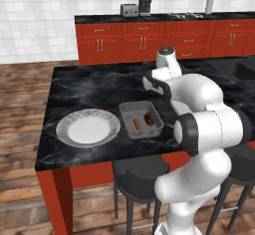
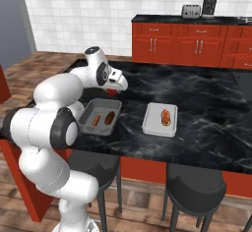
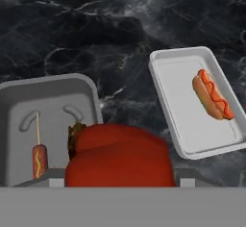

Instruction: Place one cooked food and one vegetable from the large plate to each tupperware container.

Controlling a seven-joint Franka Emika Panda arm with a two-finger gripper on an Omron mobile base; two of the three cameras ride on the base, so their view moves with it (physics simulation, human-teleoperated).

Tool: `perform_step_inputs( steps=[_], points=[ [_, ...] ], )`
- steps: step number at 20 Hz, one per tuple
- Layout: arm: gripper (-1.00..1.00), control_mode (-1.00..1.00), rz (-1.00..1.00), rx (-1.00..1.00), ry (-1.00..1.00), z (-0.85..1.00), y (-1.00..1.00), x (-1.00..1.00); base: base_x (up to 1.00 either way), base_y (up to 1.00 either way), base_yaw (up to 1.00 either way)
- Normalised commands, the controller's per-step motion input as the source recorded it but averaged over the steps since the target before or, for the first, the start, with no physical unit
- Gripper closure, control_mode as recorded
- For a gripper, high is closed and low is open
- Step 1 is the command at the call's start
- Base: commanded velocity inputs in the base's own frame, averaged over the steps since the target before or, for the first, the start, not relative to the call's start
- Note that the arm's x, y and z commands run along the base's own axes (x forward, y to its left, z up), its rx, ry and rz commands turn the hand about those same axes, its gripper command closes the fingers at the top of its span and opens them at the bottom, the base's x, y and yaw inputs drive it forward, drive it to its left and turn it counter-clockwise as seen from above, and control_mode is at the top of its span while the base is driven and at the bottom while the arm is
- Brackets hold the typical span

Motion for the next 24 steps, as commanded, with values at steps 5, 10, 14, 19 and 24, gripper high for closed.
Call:
perform_step_inputs(
  steps=[5,10,14,19,24],
  points=[
    [1.0,-1.0,-0.21,0.0,0.08,-0.26,-1.0,0.04,0.0,0.0,0.0],
    [1.0,-1.0,-0.17,0.12,0.23,-0.32,-1.0,0.15,0.0,0.0,0.0],
    [1.0,-1.0,-0.14,0.19,0.05,-0.31,-0.99,0.0,0.0,0.0,0.0],
    [1.0,-1.0,-0.09,0.23,0.01,-0.23,-0.63,0.01,0.0,0.0,0.0],
    [1.0,-1.0,0.0,0.07,0.0,-0.29,0.0,0.08,0.0,0.0,0.0]
  ],
)
